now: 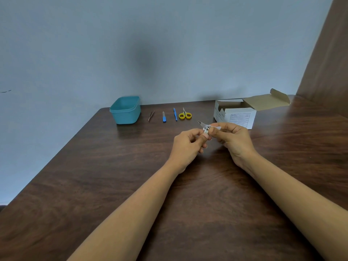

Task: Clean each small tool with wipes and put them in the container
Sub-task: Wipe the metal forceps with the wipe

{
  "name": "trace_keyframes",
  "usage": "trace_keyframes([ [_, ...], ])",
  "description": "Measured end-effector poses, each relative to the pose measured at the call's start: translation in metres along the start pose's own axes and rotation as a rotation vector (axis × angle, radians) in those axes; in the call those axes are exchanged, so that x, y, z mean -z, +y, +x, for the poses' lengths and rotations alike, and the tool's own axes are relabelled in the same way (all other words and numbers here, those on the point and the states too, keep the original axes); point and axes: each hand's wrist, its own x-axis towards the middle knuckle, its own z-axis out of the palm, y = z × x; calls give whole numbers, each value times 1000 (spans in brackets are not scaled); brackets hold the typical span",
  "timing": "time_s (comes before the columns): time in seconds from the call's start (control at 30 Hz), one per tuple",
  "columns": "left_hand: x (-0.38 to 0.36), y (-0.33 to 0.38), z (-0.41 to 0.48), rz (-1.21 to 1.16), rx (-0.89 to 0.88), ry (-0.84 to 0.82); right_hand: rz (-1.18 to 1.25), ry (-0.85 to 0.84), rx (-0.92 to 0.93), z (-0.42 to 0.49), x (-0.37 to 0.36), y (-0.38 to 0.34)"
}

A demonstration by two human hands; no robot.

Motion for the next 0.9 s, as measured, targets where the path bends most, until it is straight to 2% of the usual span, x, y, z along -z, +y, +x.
trace_keyframes([
  [0.17, 0, 0, 0, -44, -1, 35, 198, 32, -57, 3, 0, -1],
  [0.37, 1, -1, 1, -11, 9, 49, -101, -124, 190, -3, -4, -3],
  [0.5, 1, 1, 0, 20, 3, 33, -201, -81, 282, -1, -1, -3],
  [0.7, 0, 0, 0, -2, -3, 23, -152, -20, 239, 2, 0, 0],
  [0.9, 1, -3, 1, -41, -5, 33, 6, -92, 44, 1, -3, 4],
])
